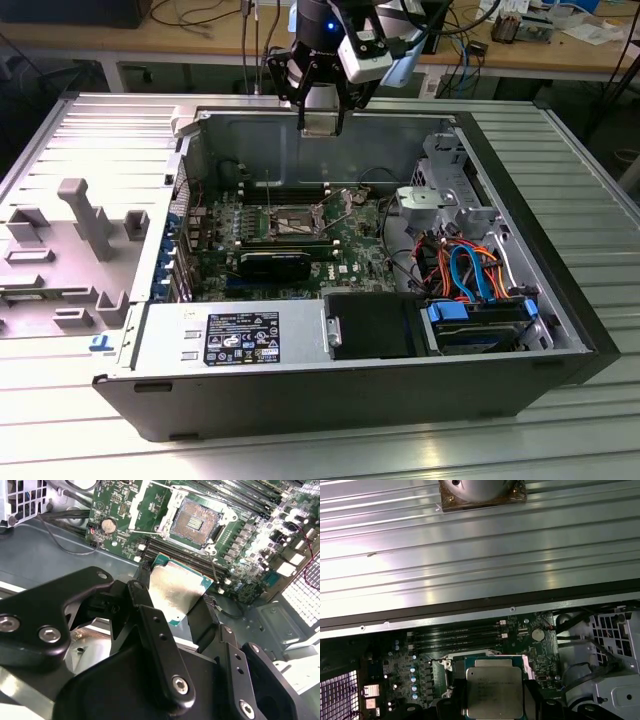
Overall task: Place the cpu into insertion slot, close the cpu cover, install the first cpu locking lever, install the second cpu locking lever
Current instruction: 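Place the cpu into insertion slot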
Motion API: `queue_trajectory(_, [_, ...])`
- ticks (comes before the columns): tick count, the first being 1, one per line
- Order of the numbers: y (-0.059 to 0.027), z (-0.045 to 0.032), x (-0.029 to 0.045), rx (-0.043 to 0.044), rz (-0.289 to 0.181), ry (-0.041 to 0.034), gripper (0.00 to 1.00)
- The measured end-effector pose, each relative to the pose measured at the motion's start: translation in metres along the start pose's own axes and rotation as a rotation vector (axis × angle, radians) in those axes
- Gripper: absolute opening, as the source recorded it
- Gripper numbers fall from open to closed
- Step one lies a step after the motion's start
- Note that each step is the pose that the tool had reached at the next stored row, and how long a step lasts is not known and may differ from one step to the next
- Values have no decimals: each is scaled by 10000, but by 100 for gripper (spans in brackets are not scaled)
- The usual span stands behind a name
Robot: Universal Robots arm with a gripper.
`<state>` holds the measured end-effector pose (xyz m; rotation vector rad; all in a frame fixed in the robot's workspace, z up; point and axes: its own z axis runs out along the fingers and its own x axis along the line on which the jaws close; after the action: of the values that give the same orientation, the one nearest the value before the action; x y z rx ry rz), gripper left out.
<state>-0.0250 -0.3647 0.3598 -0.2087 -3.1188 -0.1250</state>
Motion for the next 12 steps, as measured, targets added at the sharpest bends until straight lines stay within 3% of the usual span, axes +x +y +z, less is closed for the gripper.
queue_trajectory(12, [-50,-4,-7,0,82,-7,54])
